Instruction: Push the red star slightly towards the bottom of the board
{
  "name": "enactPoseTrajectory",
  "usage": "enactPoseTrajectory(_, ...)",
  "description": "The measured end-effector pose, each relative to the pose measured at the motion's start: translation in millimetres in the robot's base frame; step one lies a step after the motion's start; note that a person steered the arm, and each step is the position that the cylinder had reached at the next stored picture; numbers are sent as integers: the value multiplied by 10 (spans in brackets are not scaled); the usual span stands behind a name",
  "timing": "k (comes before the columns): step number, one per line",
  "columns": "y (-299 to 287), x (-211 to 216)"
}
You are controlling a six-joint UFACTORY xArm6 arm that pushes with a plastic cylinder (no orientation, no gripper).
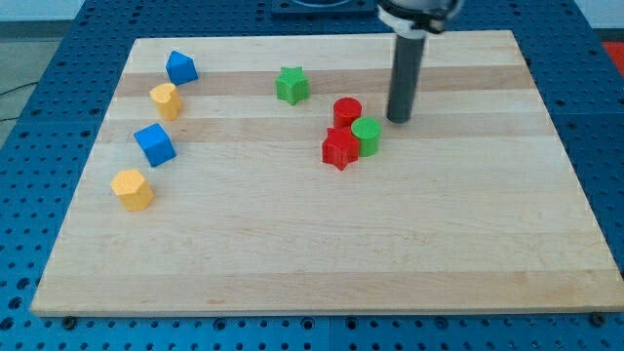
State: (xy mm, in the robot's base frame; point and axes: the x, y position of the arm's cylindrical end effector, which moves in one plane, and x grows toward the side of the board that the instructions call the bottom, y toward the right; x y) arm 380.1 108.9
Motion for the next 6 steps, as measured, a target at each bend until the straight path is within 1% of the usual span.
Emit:
enactPoseTrajectory(1, -276, 38)
enactPoseTrajectory(3, -993, -119)
enactPoseTrajectory(4, -1140, -134)
enactPoseTrajectory(5, -705, -104)
enactPoseTrajectory(6, -881, -31)
